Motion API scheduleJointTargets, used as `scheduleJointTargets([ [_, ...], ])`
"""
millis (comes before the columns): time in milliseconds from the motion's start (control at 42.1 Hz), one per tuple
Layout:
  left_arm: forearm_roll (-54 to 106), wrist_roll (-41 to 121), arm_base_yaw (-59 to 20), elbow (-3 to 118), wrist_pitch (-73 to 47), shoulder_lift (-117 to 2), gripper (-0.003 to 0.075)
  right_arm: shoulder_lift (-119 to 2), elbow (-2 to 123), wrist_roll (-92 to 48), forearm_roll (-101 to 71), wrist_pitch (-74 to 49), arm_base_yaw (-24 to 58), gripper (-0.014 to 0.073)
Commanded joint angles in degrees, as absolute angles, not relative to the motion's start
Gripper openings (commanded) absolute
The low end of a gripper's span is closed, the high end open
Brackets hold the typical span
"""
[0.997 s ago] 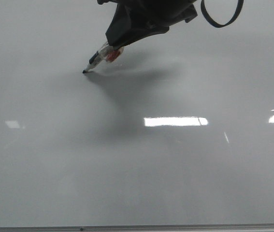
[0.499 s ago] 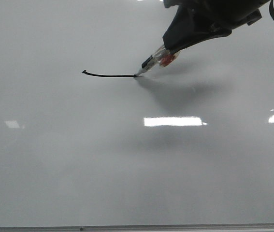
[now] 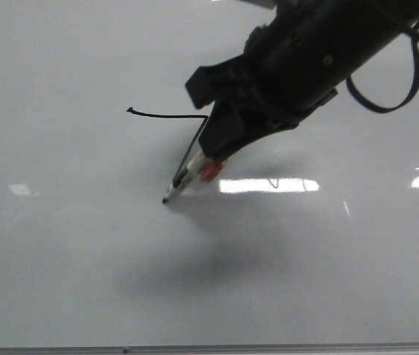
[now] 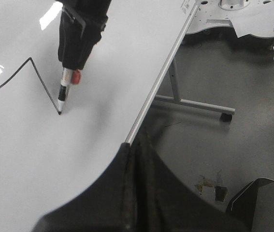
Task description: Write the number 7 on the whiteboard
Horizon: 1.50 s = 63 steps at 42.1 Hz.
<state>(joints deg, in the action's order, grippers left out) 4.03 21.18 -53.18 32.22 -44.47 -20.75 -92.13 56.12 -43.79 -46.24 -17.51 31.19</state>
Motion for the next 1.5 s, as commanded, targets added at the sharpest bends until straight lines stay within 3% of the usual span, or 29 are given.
scheduleJointTargets([
  [0, 4.81, 20.55, -53.52, 33.65, -40.12, -21.03, -0.0020, -92.45, 57.33, -44.36, -45.65, -11.51, 32.19, -0.0060],
  [166, 4.81, 20.55, -53.52, 33.65, -40.12, -21.03, -0.0020, -90.57, 58.64, -44.36, -46.17, -16.97, 34.06, -0.0060],
  [404, 4.94, 20.55, -53.52, 33.65, -40.12, -21.03, -0.0020, -81.36, 65.62, -49.91, -46.17, -36.99, 36.89, -0.0060],
  [617, 5.78, 20.55, -53.52, 33.88, -35.33, -21.82, -0.0010, -80.20, 72.04, -50.33, -45.62, -52.05, 37.15, -0.0060],
  [736, 4.44, 20.55, -53.52, 34.01, -35.44, -25.22, 0.0146, -80.14, 73.44, -51.80, -45.62, -55.73, 37.82, -0.0060],
  [902, 4.41, 20.55, -53.52, 34.12, -34.09, -31.79, 0.0510, -79.89, 73.72, -51.80, -45.58, -56.70, 39.51, -0.0060],
  [950, 4.41, 20.55, -53.52, 34.21, -32.97, -33.59, 0.0542, -79.89, 73.72, -51.80, -45.58, -56.58, 40.11, -0.0060],
  [1258, 4.41, 20.55, -53.52, 35.28, -29.91, -42.66, 0.0538, -79.89, 73.78, -51.82, -45.63, -54.39, 45.42, -0.0060],
  [1377, 4.41, 20.55, -53.52, 35.28, -29.67, -43.76, 0.0459, -79.89, 73.78, -51.82, -45.63, -54.13, 46.02, -0.0060],
  [1472, 4.41, 20.55, -53.52, 35.28, -29.32, -43.62, 0.0350, -79.89, 73.78, -51.82, -45.57, -54.06, 46.03, -0.0060],
])
